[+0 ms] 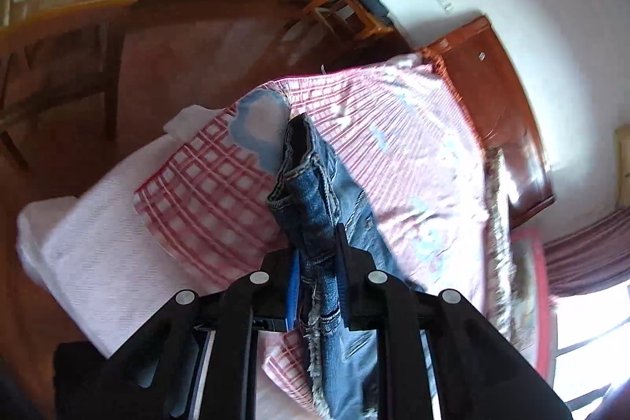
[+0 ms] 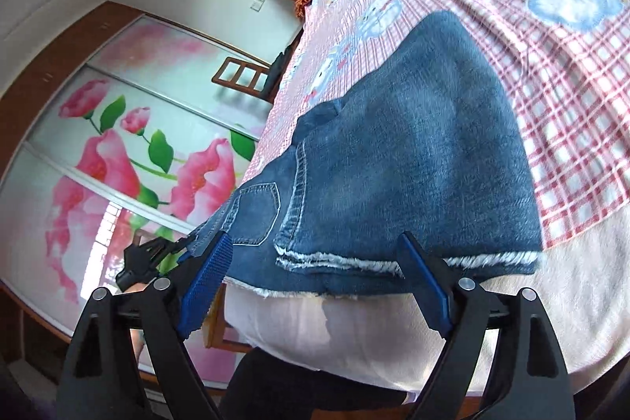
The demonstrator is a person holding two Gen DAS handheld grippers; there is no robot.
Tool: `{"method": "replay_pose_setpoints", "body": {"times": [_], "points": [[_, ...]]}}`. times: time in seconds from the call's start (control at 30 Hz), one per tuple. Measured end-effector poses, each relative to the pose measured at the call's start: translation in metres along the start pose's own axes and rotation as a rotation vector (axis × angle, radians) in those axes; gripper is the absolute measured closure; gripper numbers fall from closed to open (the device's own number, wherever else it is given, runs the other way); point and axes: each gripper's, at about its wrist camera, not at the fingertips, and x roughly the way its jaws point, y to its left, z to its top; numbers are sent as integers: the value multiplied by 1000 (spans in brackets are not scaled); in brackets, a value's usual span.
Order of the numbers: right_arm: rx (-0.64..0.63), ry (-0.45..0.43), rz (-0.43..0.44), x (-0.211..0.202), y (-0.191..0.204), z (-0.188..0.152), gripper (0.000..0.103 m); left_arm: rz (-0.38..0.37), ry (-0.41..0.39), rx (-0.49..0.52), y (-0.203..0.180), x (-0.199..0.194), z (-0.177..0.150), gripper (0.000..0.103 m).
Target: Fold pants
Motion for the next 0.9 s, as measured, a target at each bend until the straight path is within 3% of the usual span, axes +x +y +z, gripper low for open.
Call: {"method": "replay_pose_setpoints", "body": {"times": [0.07, 0.23, 0.43, 0.7, 0.9], "points": [[-2, 23, -4, 6, 0, -2, 19, 42, 14, 71, -11, -1, 5, 88], [-6, 34, 8, 10, -2, -2, 19, 32, -13, 145, -30, -10, 4, 88], [45, -11, 87, 1, -15, -3, 19, -96, -107, 350, -91, -28, -26, 88], [89, -183, 274, -43, -35, 4, 19, -297, -107, 763, -192, -41, -128, 88], [217, -334, 350, -73, -68, 8, 19, -330, -43, 1079, -224, -23, -219, 88]]}}
